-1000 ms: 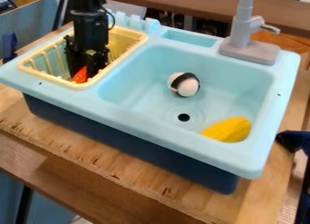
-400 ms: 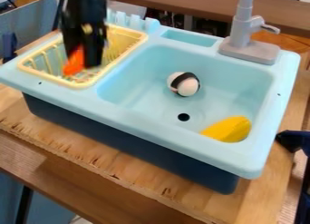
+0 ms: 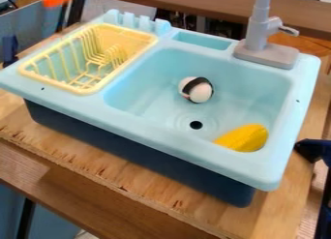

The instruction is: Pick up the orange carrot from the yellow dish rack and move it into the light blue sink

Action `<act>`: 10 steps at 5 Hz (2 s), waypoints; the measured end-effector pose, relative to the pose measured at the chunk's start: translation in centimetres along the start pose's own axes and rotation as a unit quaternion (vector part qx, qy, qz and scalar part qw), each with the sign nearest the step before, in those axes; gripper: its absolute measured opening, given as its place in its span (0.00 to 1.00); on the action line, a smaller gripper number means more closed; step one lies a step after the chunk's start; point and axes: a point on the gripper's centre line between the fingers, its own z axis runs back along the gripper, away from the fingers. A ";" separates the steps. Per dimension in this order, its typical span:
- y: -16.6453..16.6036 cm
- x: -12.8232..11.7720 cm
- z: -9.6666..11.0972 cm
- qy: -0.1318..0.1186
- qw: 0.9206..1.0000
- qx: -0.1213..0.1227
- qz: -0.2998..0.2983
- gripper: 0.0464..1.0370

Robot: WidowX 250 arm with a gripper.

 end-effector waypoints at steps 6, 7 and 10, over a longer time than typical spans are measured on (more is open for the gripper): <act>-15.8 -0.7 -8.0 0.130 0.971 -0.026 -0.199 0.55; -16.2 -0.3 -9.5 0.106 0.967 -0.030 -0.229 0.55; -14.5 4.8 -10.1 0.053 0.975 -0.028 -0.213 0.55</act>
